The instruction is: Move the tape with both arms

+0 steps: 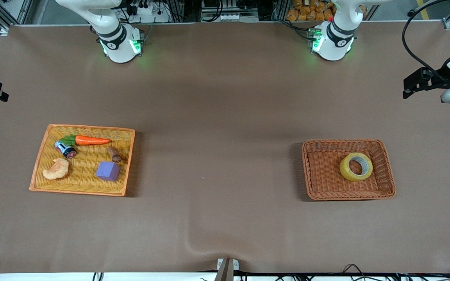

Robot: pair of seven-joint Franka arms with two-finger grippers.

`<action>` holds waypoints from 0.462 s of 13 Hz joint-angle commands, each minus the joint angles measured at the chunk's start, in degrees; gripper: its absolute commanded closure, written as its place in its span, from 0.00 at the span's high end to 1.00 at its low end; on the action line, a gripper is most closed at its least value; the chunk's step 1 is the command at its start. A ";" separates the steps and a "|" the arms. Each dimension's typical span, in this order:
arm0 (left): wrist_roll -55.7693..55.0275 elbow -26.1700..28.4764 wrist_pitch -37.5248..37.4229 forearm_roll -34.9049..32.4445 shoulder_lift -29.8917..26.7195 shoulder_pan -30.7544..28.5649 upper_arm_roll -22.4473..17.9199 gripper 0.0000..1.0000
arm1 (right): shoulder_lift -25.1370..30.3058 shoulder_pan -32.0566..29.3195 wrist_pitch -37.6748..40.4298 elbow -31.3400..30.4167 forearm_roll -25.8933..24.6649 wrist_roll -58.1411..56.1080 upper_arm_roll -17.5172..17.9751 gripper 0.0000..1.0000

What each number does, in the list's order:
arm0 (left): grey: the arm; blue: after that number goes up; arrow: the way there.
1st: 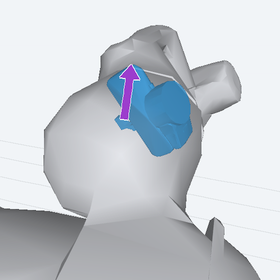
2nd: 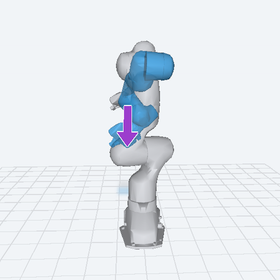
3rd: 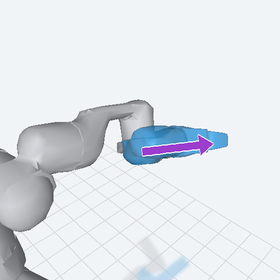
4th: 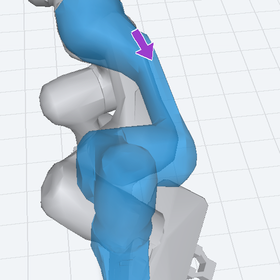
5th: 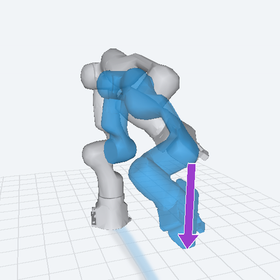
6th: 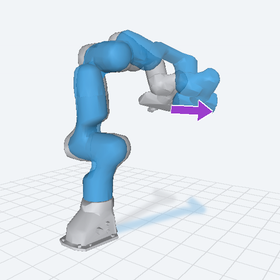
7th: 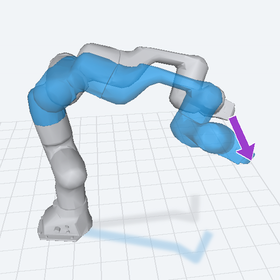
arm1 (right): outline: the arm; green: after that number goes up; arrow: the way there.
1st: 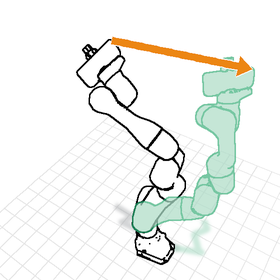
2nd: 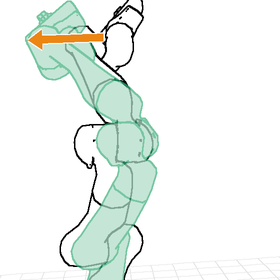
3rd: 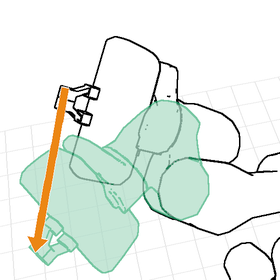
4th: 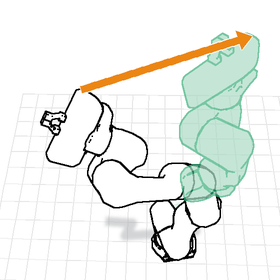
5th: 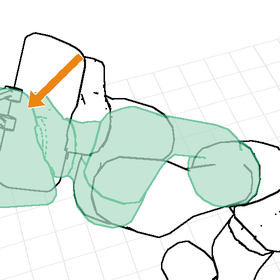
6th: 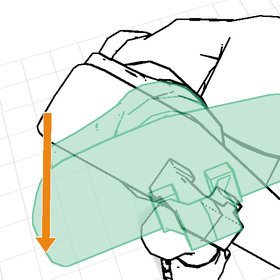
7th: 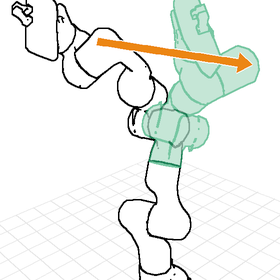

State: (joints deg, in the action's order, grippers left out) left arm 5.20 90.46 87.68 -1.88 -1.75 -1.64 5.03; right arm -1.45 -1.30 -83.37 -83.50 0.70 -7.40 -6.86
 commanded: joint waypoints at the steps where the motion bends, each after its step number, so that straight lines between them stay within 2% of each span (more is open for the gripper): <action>1: 0.24 -0.20 -0.84 1.18 0.25 -1.70 1.03 1.00 | -0.75 -0.02 0.31 1.15 -4.20 -0.51 0.53 1.00; 4: -1.41 -0.90 -0.84 1.18 0.78 -1.44 0.86 1.00 | -0.83 -0.54 1.01 0.62 -3.60 -0.51 0.62 1.00; 6: -9.99 -0.99 -0.84 0.83 1.13 -1.70 0.77 1.00 | -0.83 -0.19 1.53 0.35 -3.51 -0.07 0.62 1.00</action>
State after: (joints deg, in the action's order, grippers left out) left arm 0.41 90.48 87.61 -1.88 -1.08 -2.45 5.31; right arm -2.07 -1.28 -82.87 -83.52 -1.83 -7.42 -6.73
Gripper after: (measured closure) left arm 0.000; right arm 0.000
